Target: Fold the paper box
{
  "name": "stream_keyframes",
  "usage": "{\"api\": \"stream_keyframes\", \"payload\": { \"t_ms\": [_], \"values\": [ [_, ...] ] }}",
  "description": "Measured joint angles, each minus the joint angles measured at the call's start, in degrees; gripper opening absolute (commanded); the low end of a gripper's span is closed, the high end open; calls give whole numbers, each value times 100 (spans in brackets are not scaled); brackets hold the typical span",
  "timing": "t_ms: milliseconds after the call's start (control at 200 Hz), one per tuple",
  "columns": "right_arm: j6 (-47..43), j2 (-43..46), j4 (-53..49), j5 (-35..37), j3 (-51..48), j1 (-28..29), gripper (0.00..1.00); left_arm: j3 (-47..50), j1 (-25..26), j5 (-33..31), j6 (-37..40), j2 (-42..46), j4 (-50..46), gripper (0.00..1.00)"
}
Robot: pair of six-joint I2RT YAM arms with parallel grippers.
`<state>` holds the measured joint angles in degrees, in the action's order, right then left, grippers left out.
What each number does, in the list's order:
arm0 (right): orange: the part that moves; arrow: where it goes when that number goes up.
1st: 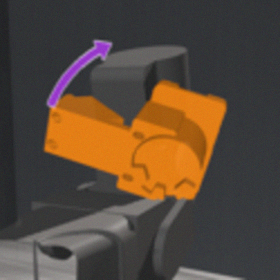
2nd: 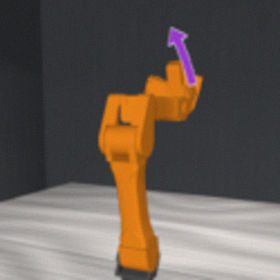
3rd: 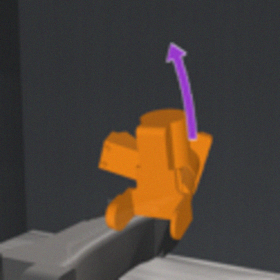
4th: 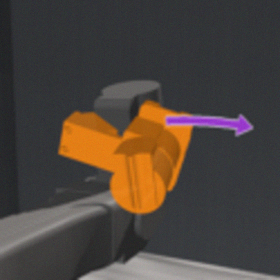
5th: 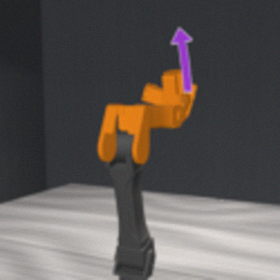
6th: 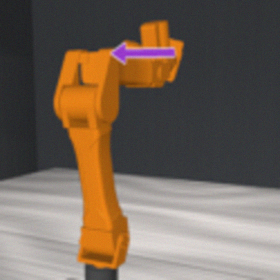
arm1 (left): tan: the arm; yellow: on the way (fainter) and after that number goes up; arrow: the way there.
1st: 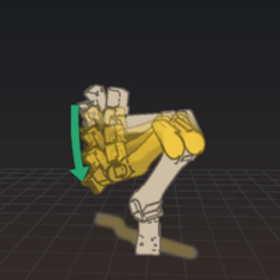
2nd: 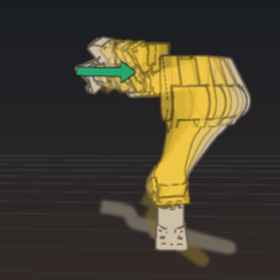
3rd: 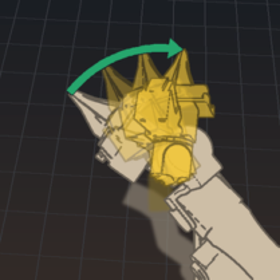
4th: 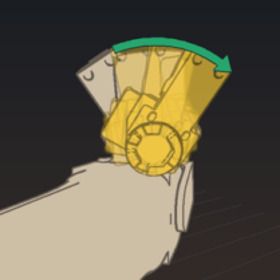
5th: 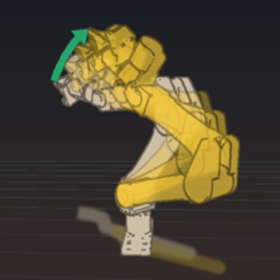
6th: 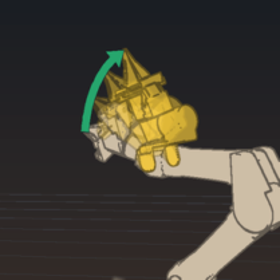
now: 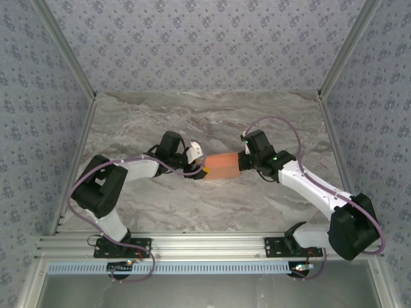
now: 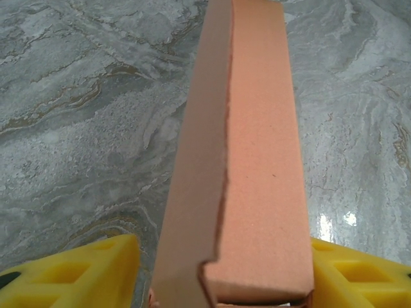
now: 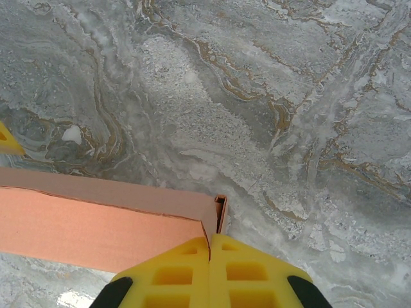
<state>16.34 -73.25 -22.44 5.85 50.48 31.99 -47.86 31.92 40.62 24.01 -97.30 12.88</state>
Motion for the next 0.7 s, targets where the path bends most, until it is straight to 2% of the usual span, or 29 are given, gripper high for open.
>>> {"api": "stream_keyframes", "payload": {
  "t_ms": [175,360,550,700],
  "values": [
    [0,0,0,0,2,4,5,4,0,-160,-240,249,-111,66],
    [0,22,-7,-2,0,7,5,166,2,-433,-623,879,-151,65],
    [-2,70,-17,-2,-4,20,5,267,26,-992,-1043,1495,-496,54],
    [-2,81,-24,-2,-9,22,5,267,114,-1200,-1143,1679,-772,43]
  ]
}}
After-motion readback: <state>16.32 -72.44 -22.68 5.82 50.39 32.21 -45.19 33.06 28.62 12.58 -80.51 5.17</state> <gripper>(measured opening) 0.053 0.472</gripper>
